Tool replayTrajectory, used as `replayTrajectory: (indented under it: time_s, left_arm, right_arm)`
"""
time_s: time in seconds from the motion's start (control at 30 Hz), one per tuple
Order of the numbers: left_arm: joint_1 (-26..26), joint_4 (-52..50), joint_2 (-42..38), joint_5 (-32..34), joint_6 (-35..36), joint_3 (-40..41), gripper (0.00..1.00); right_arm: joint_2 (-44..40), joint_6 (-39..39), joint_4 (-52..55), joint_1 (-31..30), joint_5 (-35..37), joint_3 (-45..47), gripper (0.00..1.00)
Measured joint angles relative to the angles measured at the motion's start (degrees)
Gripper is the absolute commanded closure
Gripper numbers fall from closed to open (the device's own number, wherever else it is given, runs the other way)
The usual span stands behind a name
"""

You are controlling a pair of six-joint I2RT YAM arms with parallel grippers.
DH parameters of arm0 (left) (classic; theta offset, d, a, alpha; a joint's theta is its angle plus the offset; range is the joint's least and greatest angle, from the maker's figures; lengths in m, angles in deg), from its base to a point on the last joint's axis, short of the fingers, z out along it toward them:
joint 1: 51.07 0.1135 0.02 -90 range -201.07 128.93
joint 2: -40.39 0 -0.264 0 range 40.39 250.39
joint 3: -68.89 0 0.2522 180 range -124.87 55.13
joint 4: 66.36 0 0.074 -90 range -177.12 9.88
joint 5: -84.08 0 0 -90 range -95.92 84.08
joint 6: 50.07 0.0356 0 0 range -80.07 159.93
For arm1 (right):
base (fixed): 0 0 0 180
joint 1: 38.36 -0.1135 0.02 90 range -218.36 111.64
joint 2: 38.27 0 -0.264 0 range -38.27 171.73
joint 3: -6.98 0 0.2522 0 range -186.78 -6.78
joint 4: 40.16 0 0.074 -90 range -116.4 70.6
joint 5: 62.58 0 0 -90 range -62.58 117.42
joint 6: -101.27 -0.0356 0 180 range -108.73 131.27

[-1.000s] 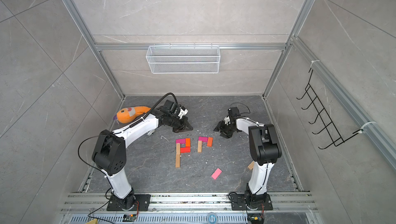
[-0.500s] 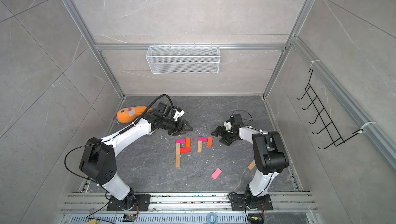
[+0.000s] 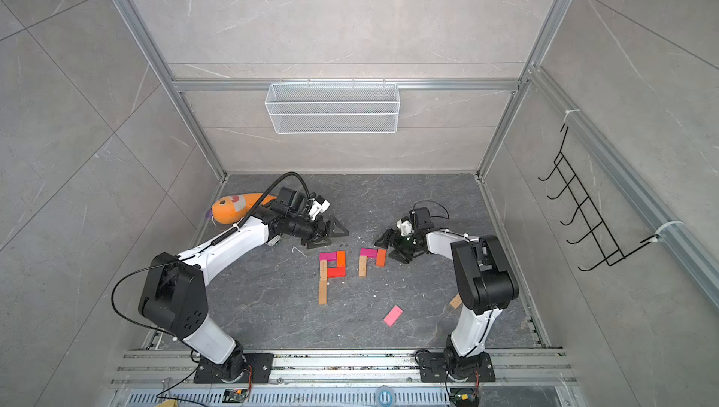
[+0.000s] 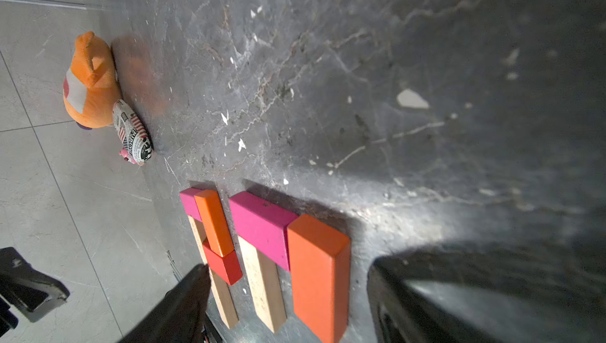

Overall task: Assemble the letter p with building blocks
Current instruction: Adjust the building block at the center of the board.

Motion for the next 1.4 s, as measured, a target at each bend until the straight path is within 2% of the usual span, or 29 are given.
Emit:
replayTrajectory:
  time_s: [0.9,1.07,1.23,1.4]
  left_arm:
    - [0.0,0.0,0.52,-1.05,0.0,0.0,0.0]
    - [0.0,-0.22,0.52,-1.01,0.33,0.0,0.0]
    - [0.0,-0.87,0.11,-0.22,1.36,0.0,0.0]
    - [-0.13,-2.16,-2.21,1.03,2.36,0.0,0.0]
  right_arm:
    - [2.43,0.0,-0.11,-0.59,-0.68,-2.67,0.24]
    - [2.03,0.42,2.64,-0.85,1.44,-3.89,0.22]
    - [-3.76,2.14,10.75,-0.83,6.6,-3.28,0.19]
    - [-18.62,3.39,17.42,-0.85,9.68,3.26,0.16]
